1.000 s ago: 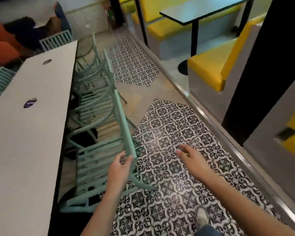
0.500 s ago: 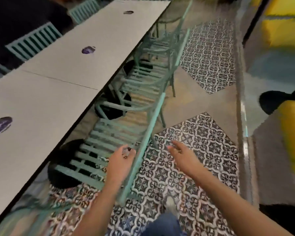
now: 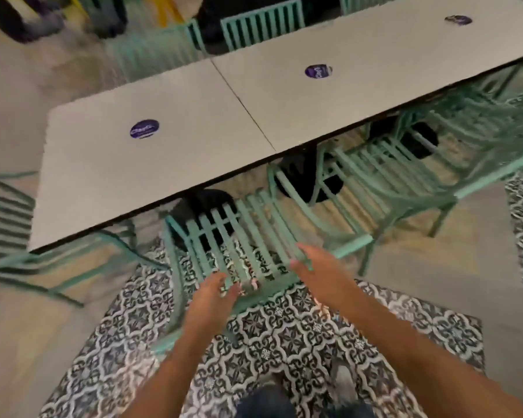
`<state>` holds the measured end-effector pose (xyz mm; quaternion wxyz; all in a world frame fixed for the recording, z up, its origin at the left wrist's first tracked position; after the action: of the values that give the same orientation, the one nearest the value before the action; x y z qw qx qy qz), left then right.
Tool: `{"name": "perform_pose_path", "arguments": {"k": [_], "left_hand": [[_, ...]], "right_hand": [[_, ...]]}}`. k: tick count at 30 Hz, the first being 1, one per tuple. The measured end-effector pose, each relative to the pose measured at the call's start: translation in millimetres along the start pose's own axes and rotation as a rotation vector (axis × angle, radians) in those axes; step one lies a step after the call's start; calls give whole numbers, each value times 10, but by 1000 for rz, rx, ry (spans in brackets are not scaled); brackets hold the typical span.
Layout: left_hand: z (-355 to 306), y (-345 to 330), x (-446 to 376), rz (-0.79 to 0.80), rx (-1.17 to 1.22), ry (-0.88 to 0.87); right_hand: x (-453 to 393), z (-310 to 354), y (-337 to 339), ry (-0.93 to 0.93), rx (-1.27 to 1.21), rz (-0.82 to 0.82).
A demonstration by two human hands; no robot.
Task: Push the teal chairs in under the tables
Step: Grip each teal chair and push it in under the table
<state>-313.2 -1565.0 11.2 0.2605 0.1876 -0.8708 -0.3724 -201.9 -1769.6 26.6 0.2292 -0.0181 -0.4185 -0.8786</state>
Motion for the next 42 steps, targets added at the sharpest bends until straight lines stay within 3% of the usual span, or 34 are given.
{"name": "perform_pose_path", "arguments": {"k": [3,10,14,23,42], "left_hand": [[113,-62,165,-34,-31,123],[153,-226,220,64,-297,-1],[90,-267,190,24,-446,-46],[227,-243,143,87,-497,-32],[1201,434,307,61,-402,-32]], "right_hand": [[-173,-185,87,135,149,113],[-537,-543,89,430,567,332],[-557,-686,25,512,706,292],[-490,-665,-68,565,702,236],[-187,163,-836,585,646,222]]}}
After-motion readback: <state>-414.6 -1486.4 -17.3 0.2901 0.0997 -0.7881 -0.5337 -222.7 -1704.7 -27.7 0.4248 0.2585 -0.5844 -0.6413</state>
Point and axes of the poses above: each hand's wrist, its own x-axis away from the middle knuckle, its own y-axis out of the back of the hand, z = x × y, the point moved 3 cm from there along -x, towards the middle knuckle, and after that the axes turned 6 degrees about -z, right-handed, at the moved point
